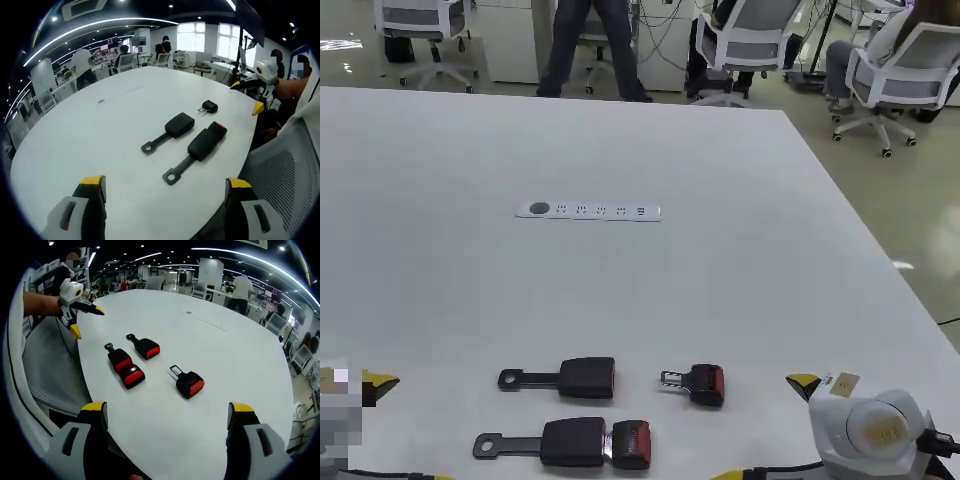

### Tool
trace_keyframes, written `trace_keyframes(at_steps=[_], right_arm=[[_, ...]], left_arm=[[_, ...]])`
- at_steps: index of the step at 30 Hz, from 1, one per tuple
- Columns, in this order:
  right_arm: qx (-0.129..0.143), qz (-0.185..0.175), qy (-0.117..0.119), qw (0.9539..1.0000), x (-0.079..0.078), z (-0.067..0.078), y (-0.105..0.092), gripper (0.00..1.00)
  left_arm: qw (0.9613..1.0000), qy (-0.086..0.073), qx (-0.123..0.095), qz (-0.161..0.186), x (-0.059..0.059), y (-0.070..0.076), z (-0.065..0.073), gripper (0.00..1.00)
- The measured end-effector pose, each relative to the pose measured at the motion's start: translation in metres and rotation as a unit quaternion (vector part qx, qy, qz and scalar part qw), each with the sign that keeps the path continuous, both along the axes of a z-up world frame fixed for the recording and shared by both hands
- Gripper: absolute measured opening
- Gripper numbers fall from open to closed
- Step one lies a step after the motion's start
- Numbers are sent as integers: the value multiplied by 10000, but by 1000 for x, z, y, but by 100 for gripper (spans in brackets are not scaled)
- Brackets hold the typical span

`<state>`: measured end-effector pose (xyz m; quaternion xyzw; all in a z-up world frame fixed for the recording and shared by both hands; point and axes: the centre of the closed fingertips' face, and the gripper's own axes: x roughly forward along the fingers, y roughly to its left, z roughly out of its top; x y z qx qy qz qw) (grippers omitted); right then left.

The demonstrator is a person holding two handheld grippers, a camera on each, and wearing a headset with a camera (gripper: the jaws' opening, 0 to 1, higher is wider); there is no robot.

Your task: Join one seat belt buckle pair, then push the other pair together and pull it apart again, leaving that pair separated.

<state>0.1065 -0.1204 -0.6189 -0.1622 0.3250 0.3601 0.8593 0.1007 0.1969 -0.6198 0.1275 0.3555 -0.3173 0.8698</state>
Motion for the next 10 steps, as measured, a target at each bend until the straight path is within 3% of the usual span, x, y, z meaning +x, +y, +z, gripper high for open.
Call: trace_keyframes(at_steps=[2, 4, 7, 10], right_arm=[[-109, 74, -18, 9999, -3, -4, 5, 99], [-320, 137, -259, 9991, 2, -3, 2, 100], [-362, 90, -316, 9988, 4, -1, 1, 100], [-238, 45, -253, 9994, 4, 0, 2, 100]], left_arm=[[9999, 67, 87, 57, -2, 3, -4, 100], [9998, 92, 70, 140, -3, 4, -2, 100], [9998, 78, 58, 175, -3, 5, -1, 100], [9999, 53, 64, 135, -5, 3, 1, 100]])
